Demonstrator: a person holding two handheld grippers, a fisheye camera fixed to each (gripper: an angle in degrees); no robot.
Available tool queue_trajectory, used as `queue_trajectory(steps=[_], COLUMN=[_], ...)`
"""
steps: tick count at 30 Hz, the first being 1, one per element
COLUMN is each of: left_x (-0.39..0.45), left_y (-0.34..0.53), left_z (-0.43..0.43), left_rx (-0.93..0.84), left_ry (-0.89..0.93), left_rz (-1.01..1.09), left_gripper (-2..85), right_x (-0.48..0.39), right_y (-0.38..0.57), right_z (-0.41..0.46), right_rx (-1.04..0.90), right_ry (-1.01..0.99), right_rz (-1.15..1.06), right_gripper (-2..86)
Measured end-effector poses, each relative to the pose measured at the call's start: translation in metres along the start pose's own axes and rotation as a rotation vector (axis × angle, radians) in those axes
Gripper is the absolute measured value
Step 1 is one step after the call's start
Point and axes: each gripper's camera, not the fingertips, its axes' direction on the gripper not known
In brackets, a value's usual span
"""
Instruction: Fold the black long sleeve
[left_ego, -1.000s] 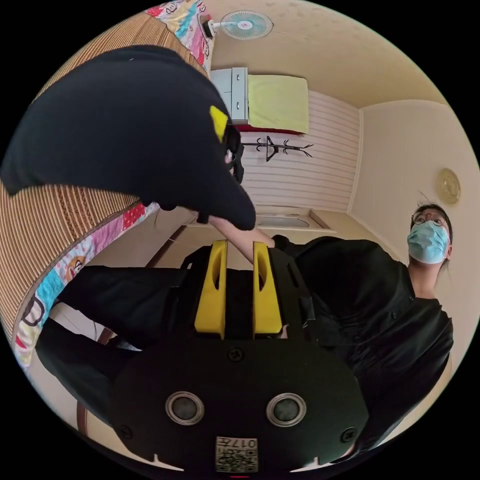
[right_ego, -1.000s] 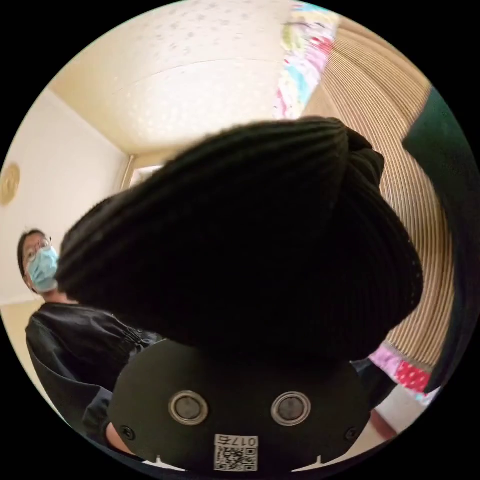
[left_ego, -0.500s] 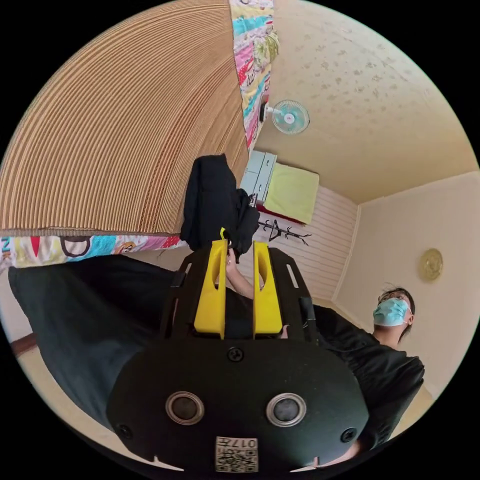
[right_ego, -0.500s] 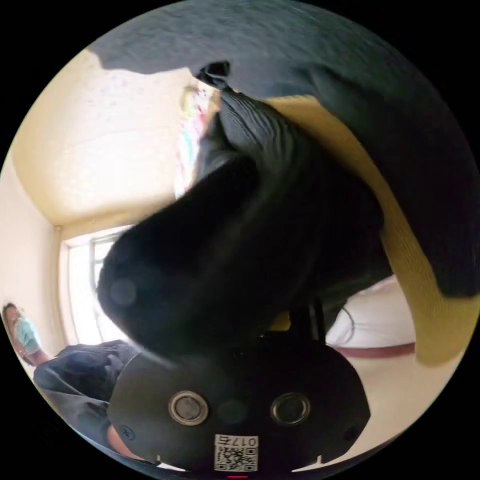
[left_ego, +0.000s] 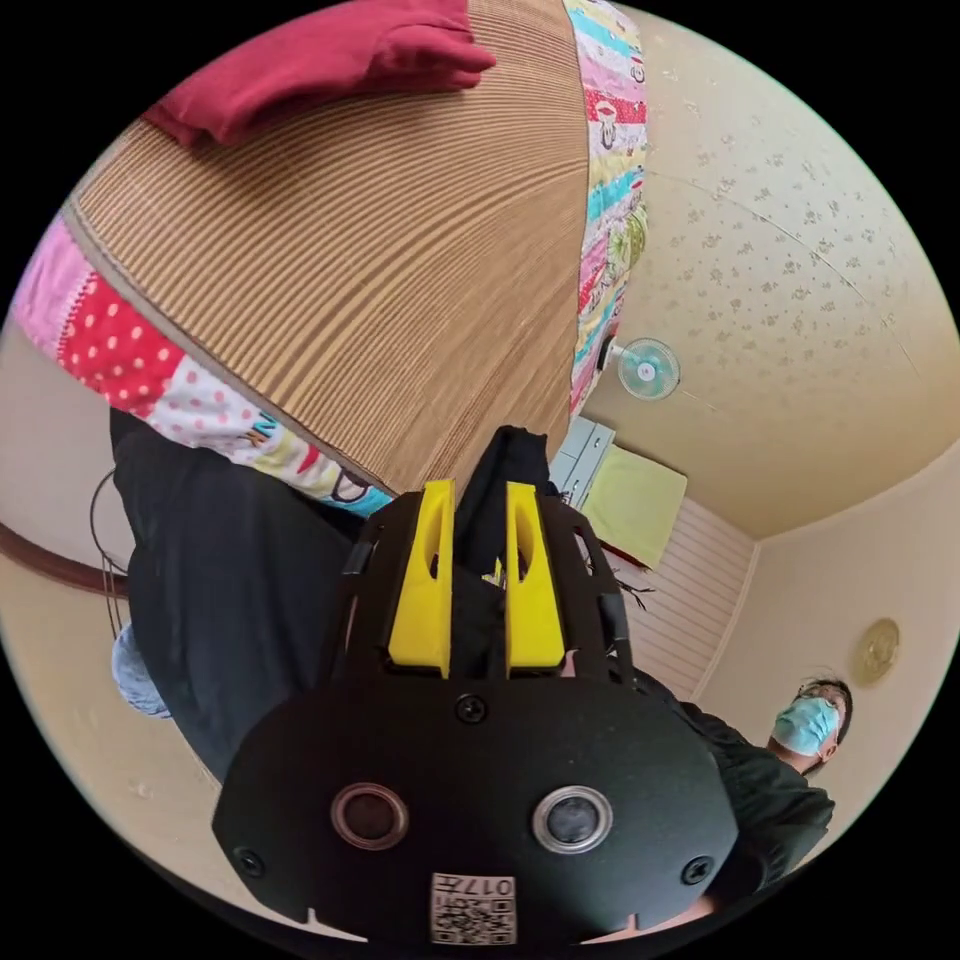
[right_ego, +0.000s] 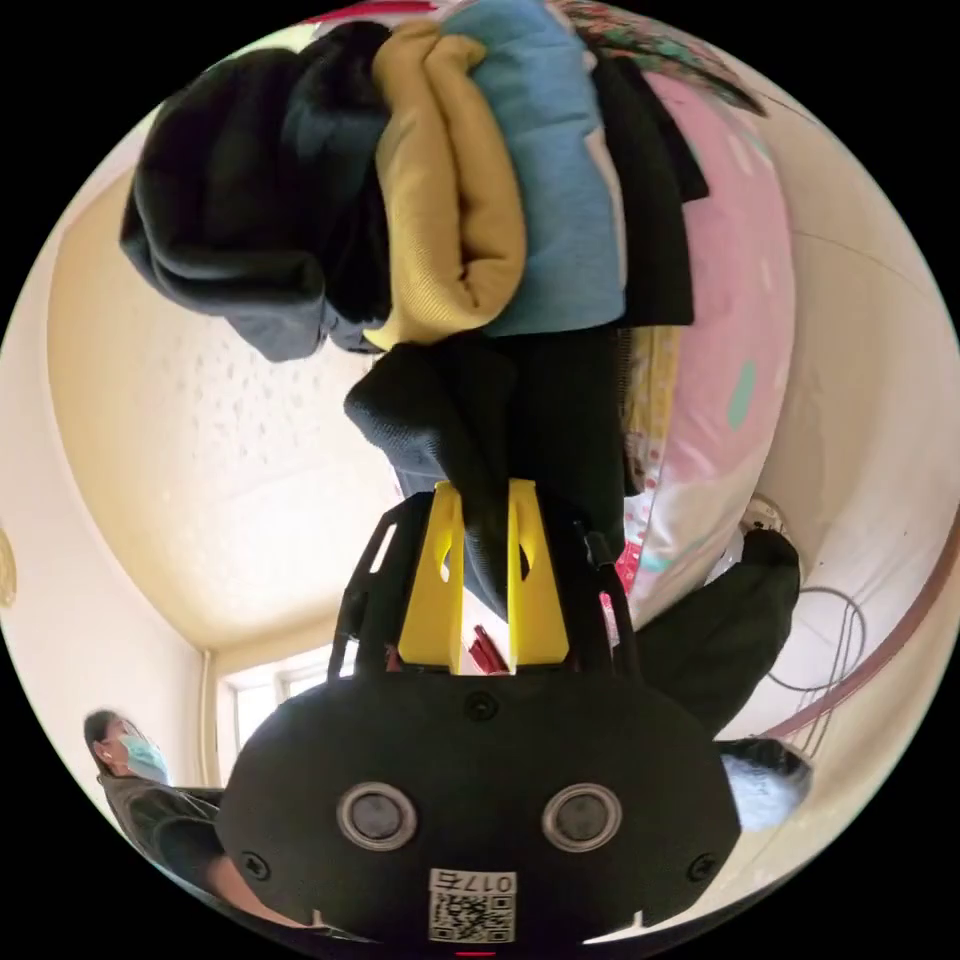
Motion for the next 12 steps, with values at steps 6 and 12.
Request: queue_trajectory(steps=[6, 12], left_x=[-0.012, -0.001], left_y=[0.003, -0.010], left_z=[-0.047, -0.067], left_rx=[0.131, 0.143], left_ry=[-0.130, -0.190], left_rz=[-0.178, -0.213], left_gripper=[8.0, 8.1], right_x=[-0.006, -0.001], right_y=[0.022, 0.062], right_z=[0.005, -0.002], right_rx=[0.208, 0.450], right_ry=[0.038, 0.121], right_rz=[0.141, 0.370], right_gripper=[4.3, 0.7])
